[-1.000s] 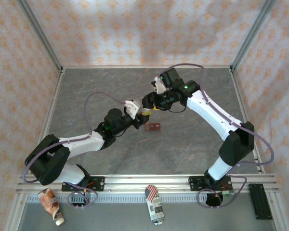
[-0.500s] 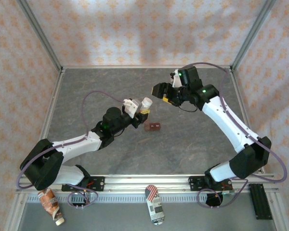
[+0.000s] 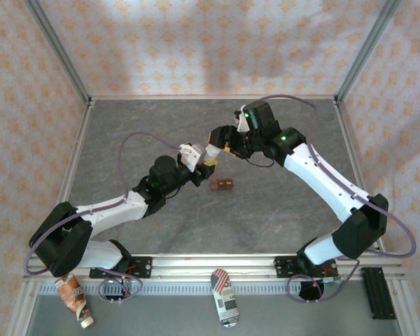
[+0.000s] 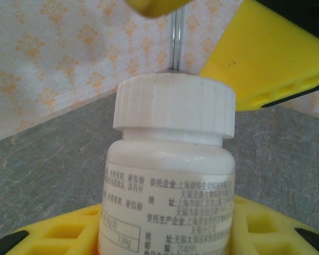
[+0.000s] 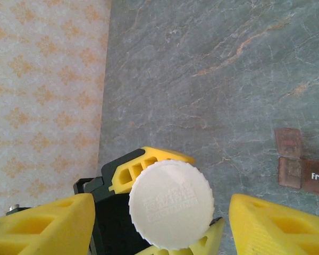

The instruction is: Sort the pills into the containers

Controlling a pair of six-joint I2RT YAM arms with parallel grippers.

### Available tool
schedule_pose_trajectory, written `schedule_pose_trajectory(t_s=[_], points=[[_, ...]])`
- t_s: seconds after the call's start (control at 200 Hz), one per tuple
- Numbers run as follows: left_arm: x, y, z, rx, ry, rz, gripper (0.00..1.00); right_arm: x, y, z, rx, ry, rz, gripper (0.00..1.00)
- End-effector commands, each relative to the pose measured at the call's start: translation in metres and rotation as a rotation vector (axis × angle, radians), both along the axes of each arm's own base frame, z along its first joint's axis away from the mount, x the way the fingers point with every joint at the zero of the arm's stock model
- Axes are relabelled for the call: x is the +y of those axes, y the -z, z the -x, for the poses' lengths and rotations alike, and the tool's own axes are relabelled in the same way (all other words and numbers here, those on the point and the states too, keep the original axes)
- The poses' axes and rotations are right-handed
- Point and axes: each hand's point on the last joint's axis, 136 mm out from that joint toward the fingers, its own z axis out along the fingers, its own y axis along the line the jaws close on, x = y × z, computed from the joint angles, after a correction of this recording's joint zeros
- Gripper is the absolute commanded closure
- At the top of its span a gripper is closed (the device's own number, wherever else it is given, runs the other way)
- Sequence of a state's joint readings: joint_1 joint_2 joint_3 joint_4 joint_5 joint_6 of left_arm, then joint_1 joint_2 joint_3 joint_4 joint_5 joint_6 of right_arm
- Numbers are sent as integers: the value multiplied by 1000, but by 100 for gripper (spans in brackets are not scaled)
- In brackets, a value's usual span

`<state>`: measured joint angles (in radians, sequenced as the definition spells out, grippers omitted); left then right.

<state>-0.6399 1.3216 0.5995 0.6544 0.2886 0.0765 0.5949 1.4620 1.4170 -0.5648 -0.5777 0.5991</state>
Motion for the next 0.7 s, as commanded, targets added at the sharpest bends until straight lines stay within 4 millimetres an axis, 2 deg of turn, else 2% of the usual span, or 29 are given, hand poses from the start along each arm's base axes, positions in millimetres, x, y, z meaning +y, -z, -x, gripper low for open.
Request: schedule_pose_trajectory(t_s=[0.0,0.37,0.696], points=[[-2,-14,0,-29,11,34,100,4,4,-5,-14,7,3,34],[-4,-15,-1,-20,14,37,100,10,15,-5,-3,-21,24,38],[-5,-14,-3,-12,12,37,100,12,20,-1,-9,-63,27,57]])
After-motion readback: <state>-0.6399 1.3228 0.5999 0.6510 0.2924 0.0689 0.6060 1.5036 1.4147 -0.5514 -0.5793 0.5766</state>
